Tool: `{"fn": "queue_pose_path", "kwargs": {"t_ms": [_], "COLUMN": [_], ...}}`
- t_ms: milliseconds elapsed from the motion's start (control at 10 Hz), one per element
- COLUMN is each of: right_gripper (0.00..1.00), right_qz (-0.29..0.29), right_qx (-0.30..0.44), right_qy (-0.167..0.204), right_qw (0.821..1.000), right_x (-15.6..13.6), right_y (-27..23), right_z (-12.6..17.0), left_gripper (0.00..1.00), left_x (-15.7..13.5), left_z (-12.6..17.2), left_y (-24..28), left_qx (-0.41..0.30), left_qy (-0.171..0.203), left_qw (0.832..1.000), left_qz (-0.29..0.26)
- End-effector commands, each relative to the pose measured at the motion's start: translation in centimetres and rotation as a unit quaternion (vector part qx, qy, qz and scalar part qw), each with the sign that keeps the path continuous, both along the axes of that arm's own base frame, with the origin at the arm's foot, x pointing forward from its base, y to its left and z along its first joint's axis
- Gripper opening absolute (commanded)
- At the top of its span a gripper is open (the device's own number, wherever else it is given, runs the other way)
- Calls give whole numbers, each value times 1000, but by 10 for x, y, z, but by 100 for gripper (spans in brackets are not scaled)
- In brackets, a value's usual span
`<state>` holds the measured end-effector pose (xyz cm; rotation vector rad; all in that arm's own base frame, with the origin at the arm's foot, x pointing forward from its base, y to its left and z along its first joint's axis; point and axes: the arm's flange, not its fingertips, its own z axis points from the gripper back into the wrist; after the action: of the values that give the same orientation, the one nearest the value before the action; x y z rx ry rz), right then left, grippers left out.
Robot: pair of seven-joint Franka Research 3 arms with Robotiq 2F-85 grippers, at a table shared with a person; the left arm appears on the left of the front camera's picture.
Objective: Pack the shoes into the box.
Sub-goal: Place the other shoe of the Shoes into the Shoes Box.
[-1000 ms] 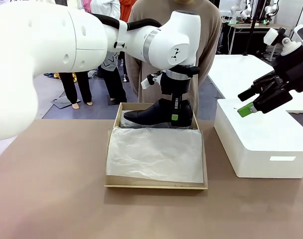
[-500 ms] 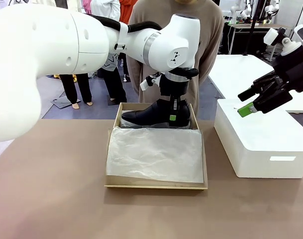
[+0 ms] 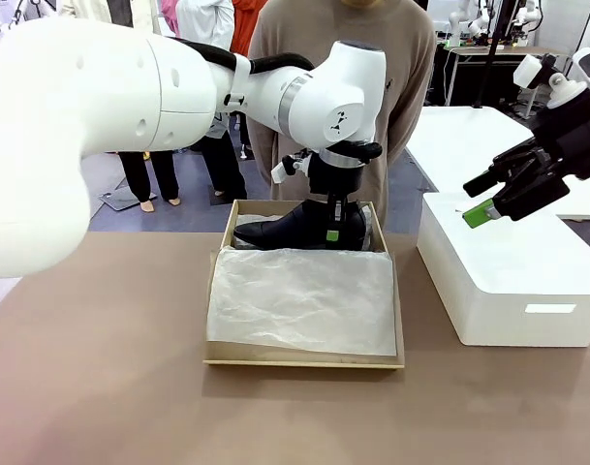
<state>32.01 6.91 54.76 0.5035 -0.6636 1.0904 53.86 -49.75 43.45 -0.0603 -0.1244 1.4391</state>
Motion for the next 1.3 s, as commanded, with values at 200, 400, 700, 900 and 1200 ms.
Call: {"fn": "queue_pose_path", "kwargs": {"t_ms": [200,400,700,900,1200], "right_gripper": [100,100,100,100,100], "right_qz": [12,12,12,12,12], "right_qx": [16,16,16,16,16], "right_qy": [-8,-8,-8,-8,-8], "right_qw": [1000,1000,1000,1000,1000], "right_x": [3,3,3,3,3], "right_y": [0,0,0,0,0], "right_z": [0,0,0,0,0], "left_gripper": [0,0,0,24,81], "left_x": [1,1,0,0,-1], "left_z": [-4,-7,-5,-3,10], "left_y": [-11,-14,-14,-13,-14], "left_qx": [-1,-8,-10,-9,-6], "left_qy": [8,17,13,16,12], "left_qw": [1000,1000,1000,1000,1000], "left_qz": [18,13,8,8,7]}}
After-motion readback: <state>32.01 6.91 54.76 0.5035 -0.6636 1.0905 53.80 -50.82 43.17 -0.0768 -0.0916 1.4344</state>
